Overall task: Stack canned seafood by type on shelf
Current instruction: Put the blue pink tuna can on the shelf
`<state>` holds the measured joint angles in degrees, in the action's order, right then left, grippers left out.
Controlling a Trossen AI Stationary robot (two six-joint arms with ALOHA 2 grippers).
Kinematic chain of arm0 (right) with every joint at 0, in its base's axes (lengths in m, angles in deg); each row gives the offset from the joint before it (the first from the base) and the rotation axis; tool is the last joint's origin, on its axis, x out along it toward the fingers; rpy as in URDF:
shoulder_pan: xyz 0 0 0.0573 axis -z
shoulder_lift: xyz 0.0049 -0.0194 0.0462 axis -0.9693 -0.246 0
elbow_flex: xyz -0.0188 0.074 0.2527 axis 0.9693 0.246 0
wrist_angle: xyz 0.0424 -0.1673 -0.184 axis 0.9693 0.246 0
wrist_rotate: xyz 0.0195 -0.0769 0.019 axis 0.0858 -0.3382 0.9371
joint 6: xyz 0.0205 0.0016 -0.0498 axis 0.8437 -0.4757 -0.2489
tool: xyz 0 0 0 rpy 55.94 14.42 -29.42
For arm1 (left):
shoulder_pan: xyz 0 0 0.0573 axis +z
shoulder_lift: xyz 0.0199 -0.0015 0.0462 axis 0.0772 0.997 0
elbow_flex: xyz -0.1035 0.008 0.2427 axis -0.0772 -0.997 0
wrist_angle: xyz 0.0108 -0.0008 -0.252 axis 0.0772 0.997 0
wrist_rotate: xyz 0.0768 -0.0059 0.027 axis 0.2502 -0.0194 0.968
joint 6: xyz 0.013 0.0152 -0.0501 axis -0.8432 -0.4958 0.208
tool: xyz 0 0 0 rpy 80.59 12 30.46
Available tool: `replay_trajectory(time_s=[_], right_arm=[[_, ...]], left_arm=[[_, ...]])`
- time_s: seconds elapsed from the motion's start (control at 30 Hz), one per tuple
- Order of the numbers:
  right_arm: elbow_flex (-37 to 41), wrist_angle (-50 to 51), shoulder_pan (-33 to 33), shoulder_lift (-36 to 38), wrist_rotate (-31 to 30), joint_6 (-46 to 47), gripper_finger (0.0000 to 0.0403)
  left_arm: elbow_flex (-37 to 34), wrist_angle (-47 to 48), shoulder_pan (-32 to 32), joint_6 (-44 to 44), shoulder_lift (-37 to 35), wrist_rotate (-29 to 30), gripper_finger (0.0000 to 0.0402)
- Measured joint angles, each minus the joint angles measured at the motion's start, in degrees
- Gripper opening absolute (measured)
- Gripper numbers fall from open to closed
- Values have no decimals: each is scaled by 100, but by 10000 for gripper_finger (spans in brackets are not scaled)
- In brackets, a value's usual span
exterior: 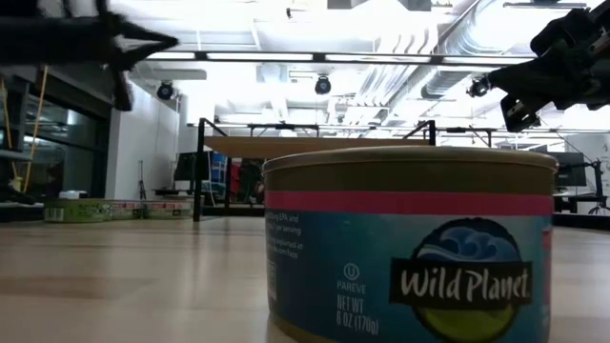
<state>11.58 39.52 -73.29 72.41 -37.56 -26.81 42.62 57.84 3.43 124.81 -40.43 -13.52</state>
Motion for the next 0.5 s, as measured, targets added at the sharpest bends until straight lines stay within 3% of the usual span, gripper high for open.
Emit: replay_trajectory(time_s=[0.17,0.27,0.43,0.5], right_arm=[[0,-5,-1,1,0,-1,0],[1,-424,-1,-3,-127,107,0],[0,-2381,-1,-1,-1374,2350,0],[-1,-3048,0,-51,-1904,2776,0]], left_arm=[[1607,183,-469,-590,2269,-370,0],[2778,1123,-625,-1116,3241,-942,0],[4308,3238,-545,-785,4072,-1196,0],[4694,3766,-455,-1038,4182,-1469,0]])
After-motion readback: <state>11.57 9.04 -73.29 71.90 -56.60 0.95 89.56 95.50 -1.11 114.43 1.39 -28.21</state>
